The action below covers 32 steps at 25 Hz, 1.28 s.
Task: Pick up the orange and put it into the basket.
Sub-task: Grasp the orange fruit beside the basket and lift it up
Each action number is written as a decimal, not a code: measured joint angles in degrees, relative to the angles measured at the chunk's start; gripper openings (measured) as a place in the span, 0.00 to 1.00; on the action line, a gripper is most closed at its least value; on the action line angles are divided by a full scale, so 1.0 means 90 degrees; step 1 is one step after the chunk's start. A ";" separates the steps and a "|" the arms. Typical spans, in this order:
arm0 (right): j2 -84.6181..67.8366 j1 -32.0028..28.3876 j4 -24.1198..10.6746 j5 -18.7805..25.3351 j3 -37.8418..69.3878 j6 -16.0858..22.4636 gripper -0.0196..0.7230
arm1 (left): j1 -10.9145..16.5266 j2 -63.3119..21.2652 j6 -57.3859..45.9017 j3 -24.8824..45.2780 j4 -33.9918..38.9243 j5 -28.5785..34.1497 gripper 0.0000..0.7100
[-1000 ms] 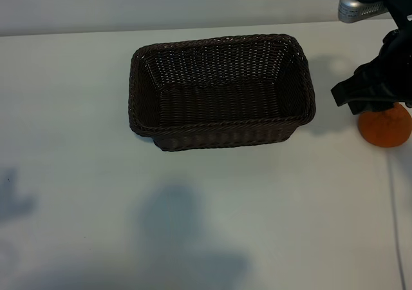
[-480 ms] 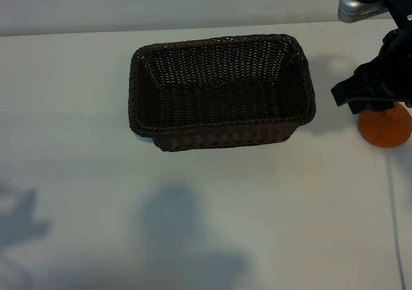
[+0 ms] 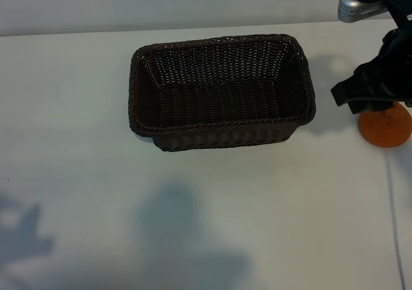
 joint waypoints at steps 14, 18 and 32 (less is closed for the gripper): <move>0.0000 0.0000 0.0006 -0.0095 0.0000 -0.0079 0.56 | -0.0555 -0.0825 0.0405 0.0000 0.0328 0.1347 0.84; 0.0000 0.0000 0.0006 -0.0107 0.0000 -0.0085 0.56 | -0.0561 -0.1318 0.0391 0.0000 0.0430 0.1366 0.84; 0.0000 0.0000 0.0002 -0.0487 0.0000 -0.0085 0.56 | -0.0561 -0.1333 -0.0634 0.0165 0.1010 0.1059 0.84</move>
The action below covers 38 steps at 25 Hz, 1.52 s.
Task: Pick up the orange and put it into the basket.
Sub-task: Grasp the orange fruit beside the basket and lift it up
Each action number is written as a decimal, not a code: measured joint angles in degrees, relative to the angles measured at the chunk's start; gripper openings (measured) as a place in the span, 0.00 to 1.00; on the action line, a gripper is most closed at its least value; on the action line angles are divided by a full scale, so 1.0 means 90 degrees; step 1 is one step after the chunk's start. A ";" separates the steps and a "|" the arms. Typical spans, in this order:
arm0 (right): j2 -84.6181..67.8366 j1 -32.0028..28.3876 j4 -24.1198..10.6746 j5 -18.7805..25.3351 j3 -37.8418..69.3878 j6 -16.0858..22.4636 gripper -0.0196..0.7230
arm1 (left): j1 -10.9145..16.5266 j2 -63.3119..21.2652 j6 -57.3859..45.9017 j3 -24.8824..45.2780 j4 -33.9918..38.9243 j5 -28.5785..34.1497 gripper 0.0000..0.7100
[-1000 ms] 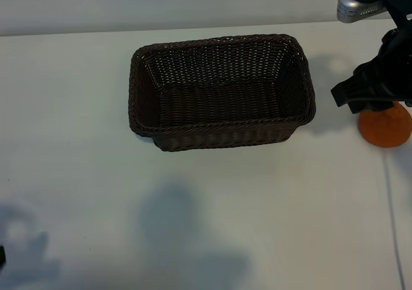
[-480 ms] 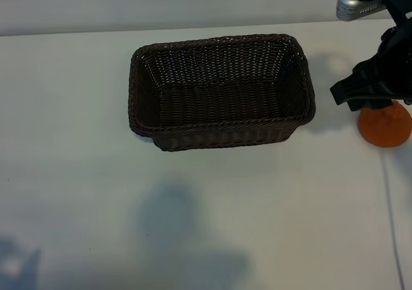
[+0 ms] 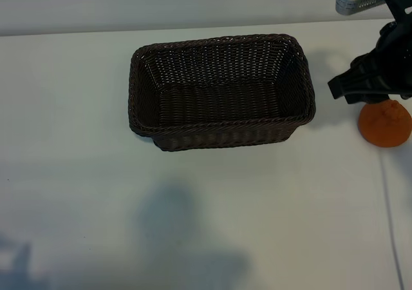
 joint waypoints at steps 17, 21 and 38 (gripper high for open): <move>0.0856 -0.0006 -0.2282 -0.0463 0.0000 0.2005 0.90 | 0.0000 0.0000 -0.0568 0.0002 0.0396 -0.0085 0.84; 0.1163 -0.0200 -0.2446 -0.0712 0.0000 0.2373 0.89 | 0.0000 0.0000 -0.0568 0.0002 0.0396 -0.0085 0.84; 0.3023 -0.1246 -0.1679 -0.1692 -0.0005 0.2105 0.86 | 0.0000 0.0000 -0.0568 0.0002 0.0396 -0.0085 0.84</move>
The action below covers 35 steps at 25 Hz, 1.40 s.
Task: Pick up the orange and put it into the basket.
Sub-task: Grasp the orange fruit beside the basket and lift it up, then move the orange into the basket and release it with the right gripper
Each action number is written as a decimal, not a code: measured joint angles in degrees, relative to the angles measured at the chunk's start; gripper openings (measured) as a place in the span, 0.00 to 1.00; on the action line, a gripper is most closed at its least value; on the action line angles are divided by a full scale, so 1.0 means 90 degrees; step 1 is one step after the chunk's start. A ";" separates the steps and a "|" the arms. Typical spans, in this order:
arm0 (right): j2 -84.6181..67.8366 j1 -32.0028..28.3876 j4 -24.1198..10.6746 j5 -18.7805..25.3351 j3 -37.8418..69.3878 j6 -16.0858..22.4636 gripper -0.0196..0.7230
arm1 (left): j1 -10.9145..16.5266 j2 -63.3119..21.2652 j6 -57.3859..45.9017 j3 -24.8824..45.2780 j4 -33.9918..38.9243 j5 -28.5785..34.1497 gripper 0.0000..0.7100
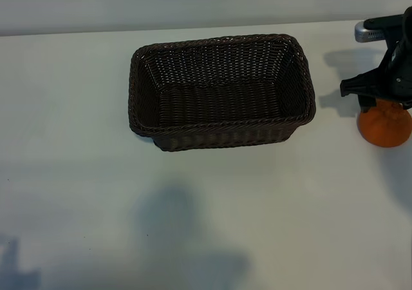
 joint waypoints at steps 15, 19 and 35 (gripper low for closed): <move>0.0316 -0.0251 -0.0098 -0.0068 -0.0013 -0.0140 0.16 | 0.0000 0.0000 0.0000 0.0000 0.0007 0.0000 0.84; 0.0210 -0.0251 -0.0098 0.0105 -0.0047 -0.0343 0.16 | 0.0000 0.0000 0.0029 0.0000 0.0007 0.0000 0.84; -0.2578 -0.0251 0.0474 0.0663 -0.0041 -0.0799 0.15 | -0.0339 0.0000 0.0018 0.0000 0.0014 0.0000 0.84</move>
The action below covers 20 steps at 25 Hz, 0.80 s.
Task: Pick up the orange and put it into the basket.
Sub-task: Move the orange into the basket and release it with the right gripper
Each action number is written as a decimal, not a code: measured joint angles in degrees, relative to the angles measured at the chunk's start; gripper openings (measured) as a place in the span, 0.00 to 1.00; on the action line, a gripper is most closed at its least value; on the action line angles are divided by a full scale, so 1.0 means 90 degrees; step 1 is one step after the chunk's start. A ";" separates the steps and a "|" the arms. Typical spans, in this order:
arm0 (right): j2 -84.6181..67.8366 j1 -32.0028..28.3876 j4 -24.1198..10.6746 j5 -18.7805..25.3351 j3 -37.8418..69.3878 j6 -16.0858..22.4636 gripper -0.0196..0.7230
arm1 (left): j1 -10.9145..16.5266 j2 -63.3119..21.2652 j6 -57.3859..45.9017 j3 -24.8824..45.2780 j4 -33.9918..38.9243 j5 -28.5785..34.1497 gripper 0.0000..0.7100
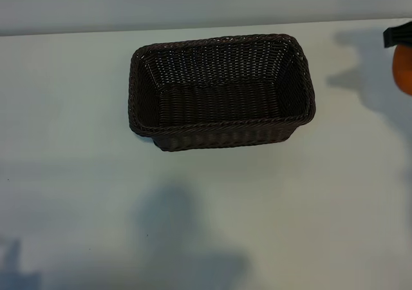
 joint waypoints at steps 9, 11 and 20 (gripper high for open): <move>-0.0048 0.0996 0.0813 -0.0161 -0.0161 -0.0569 0.15 | -0.0108 0.0000 0.0000 0.0000 0.0000 0.0000 0.84; 0.0086 0.1367 0.0858 -0.0147 -0.0433 -0.0576 0.15 | -0.0108 0.0000 0.0000 0.0000 0.0000 0.0000 0.84; 0.1278 0.2677 0.0877 0.0458 -0.1912 -0.0565 0.15 | -0.0108 0.0000 0.0000 0.0000 0.0000 0.0000 0.83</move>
